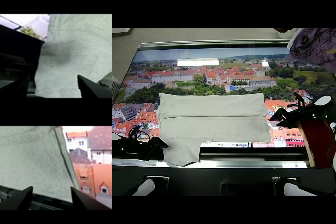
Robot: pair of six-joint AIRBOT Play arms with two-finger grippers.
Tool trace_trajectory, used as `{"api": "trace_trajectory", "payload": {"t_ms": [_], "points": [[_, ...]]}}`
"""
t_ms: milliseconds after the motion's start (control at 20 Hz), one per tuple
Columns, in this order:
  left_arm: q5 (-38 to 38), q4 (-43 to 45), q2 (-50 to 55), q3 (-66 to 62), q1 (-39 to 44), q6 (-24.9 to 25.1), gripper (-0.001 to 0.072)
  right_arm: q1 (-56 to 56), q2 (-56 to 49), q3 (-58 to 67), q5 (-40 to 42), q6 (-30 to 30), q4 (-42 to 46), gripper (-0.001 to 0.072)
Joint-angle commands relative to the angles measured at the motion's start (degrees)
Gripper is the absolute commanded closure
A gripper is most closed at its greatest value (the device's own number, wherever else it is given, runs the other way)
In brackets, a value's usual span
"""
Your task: Fold the clothes and pants, and hang the long-sleeved shirts on hangers.
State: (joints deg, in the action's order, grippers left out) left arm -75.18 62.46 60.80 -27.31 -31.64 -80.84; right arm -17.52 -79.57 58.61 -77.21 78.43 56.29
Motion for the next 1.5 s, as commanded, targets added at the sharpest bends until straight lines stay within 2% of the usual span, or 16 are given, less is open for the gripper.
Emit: {"api": "trace_trajectory", "payload": {"t_ms": [0,200,250,400,500,600,900,1050,1450], "points": [[0.48,-0.13,-0.07,2.60,1.38,0.35,0.0033,-0.02,0.04,-0.04,0.76,-0.04,-0.20,0.0169],[1.40,-0.57,-0.07,4.22,1.36,0.55,0.0047,-0.02,0.04,-0.04,0.63,-0.02,-0.52,0.0175],[1.33,-0.57,-0.07,4.22,1.36,0.55,0.0084,-0.02,0.04,-0.07,0.68,-0.02,-0.79,0.0175],[1.29,-0.59,-0.07,4.22,1.36,0.55,0.0486,-0.02,0.04,-0.04,0.70,-0.02,-1.73,0.0176],[1.29,-0.61,-0.07,4.22,1.36,0.55,0.0681,-0.02,0.04,-0.04,0.70,0.00,-1.86,0.0178],[1.18,-0.61,-0.09,4.22,1.36,0.57,0.0687,-0.07,0.04,-0.02,0.61,0.50,-1.79,0.0200],[1.09,-0.59,-0.15,4.20,1.36,0.57,0.0688,-4.83,-0.79,-0.35,0.66,2.91,1.66,0.0193],[1.09,-0.59,-0.17,4.20,1.36,0.57,0.0687,-7.54,-3.43,-3.56,-3.61,1.18,1.57,0.0175],[1.11,-0.61,-0.17,4.20,1.36,0.57,0.0688,-7.50,-4.07,-13.70,-0.26,-3.02,-3.52,0.0168]]}}
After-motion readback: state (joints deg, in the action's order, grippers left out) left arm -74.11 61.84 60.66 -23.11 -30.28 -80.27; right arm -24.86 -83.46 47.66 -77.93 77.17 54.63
